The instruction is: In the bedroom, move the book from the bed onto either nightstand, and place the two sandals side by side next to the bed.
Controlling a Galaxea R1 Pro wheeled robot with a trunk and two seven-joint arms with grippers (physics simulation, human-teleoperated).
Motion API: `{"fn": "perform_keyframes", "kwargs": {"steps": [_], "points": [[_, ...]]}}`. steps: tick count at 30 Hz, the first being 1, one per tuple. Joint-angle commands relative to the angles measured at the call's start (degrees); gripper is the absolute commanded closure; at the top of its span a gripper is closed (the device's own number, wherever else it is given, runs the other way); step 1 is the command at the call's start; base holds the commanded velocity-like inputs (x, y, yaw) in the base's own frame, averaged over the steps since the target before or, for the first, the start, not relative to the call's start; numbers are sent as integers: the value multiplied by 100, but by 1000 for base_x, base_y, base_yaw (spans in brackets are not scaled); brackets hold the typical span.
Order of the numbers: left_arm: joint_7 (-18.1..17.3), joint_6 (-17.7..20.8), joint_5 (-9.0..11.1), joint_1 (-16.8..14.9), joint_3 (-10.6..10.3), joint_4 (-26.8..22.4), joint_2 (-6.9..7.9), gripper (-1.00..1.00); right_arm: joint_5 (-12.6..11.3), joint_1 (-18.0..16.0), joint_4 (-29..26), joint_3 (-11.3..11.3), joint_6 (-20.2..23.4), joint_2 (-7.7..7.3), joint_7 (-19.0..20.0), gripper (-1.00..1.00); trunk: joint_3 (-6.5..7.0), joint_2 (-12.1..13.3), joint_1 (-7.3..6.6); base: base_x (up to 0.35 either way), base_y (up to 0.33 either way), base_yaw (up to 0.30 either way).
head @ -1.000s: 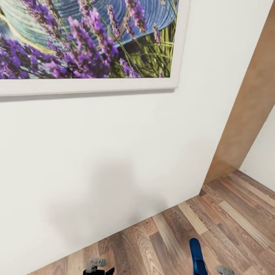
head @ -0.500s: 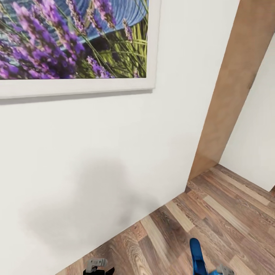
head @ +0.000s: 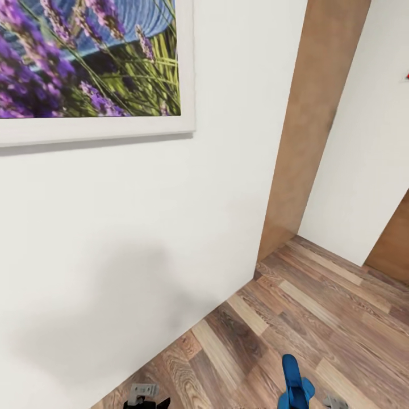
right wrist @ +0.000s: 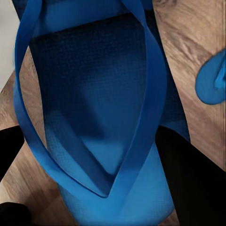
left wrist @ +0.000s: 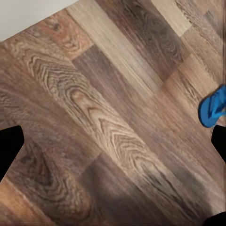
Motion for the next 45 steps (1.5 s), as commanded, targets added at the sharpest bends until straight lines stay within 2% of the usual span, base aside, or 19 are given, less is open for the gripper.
{"fn": "perform_keyframes", "kwargs": {"steps": [1, 16, 25, 45], "points": [[-26, 9, 52, -1, 9, 2, -1, -100, 55, -5, -5, -54, 25, 2, 24, 100, -5, -2, -1, 0, 0, -280], [-24, 9, 49, -1, 8, 2, -1, -100, 55, -3, -5, -54, 25, 3, 15, 100, -5, -2, -1, 5, 0, -280], [-26, 9, 45, -1, 8, 4, -2, -100, 55, -3, -4, -54, 23, 4, 15, 100, -5, -2, -1, 195, 0, -279], [-18, 9, 43, -1, 8, 5, -9, -100, 55, -3, -9, -54, 25, 4, 15, 100, -5, -2, -1, 5, 0, -275]]}}
